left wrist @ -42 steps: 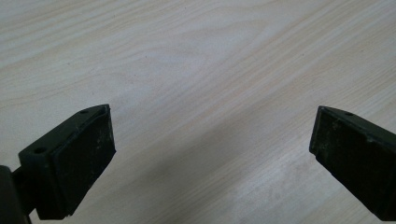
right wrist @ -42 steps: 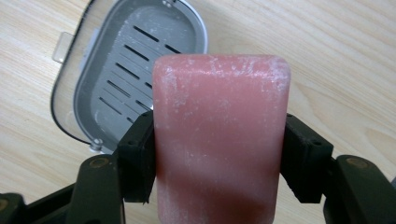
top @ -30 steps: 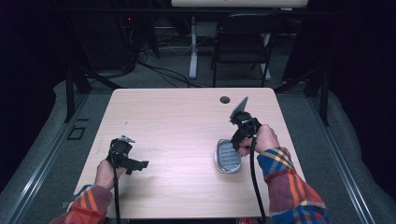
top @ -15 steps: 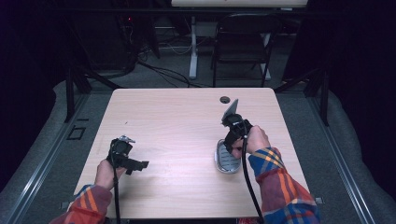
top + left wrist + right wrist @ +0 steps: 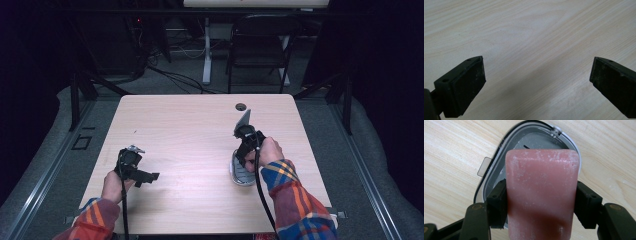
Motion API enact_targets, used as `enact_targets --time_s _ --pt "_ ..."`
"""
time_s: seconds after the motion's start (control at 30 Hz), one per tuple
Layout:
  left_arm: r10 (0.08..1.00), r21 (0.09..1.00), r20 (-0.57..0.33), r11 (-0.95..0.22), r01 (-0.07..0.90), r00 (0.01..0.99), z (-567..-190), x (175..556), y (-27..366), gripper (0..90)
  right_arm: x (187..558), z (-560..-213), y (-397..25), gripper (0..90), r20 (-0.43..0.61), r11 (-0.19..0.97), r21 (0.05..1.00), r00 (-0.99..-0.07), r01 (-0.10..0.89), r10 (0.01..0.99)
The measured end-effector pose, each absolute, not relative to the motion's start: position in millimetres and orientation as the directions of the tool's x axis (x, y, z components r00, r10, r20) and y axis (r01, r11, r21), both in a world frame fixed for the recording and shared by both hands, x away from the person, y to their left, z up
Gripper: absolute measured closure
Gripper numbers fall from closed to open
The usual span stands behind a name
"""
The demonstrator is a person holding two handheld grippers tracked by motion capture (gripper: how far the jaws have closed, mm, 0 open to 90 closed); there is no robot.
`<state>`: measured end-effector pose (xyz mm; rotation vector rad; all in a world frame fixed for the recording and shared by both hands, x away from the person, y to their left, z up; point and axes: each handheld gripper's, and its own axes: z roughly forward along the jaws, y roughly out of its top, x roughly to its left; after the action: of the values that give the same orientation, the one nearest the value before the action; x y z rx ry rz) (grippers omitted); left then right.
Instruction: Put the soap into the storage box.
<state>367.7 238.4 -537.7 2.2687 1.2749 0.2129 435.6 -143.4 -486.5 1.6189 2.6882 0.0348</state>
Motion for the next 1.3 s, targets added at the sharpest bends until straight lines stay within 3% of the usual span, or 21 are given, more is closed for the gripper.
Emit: enact_targets --time_s 0.47,0.63,0.8,0.83,0.87,0.9,1.2,1.3 --pt "0.829 0.510 -0.118 -0.421 0.750 0.546 -537.8 367.7 237.8 0.2 437.2 -494.7 -135.4 36.8 -0.009 0.450 -0.012 -0.450 0.893 0.893" --pt "0.830 0.510 -0.118 -0.421 0.750 0.546 -538.0 367.8 237.8 0.2 434.7 -493.6 -136.7 35.2 0.002 0.424 0.036 -0.424 0.905 0.906" --pt "0.829 0.507 -0.114 -0.425 0.750 0.548 -538.0 367.7 237.2 0.2 434.3 -483.0 -141.4 35.8 -0.006 0.458 0.021 -0.458 0.889 0.889" --pt "0.829 0.507 -0.115 -0.425 0.750 0.547 -538.0 367.6 237.3 0.2 430.6 -487.2 -141.1 35.8 0.021 0.412 0.087 -0.416 0.907 0.909" --pt "0.830 0.508 -0.115 -0.424 0.750 0.547 -538.0 367.7 237.4 0.2 434.9 -479.3 -144.1 36.2 -0.008 0.480 -0.004 -0.480 0.877 0.877" --pt "0.831 0.509 -0.118 -0.420 0.751 0.544 -538.2 367.7 237.4 0.2 432.2 -481.5 -144.8 36.5 0.011 0.449 0.040 -0.450 0.892 0.893" --pt "0.830 0.509 -0.121 -0.418 0.752 0.544 -538.4 367.7 237.5 0.2 425.6 -468.8 -164.3 34.6 0.022 0.454 0.115 -0.459 0.884 0.888" --pt "0.829 0.506 -0.121 -0.422 0.753 0.546 -538.4 368.0 237.8 0.2 422.4 -462.9 -173.3 28.8 0.018 0.467 0.131 -0.473 0.874 0.881"
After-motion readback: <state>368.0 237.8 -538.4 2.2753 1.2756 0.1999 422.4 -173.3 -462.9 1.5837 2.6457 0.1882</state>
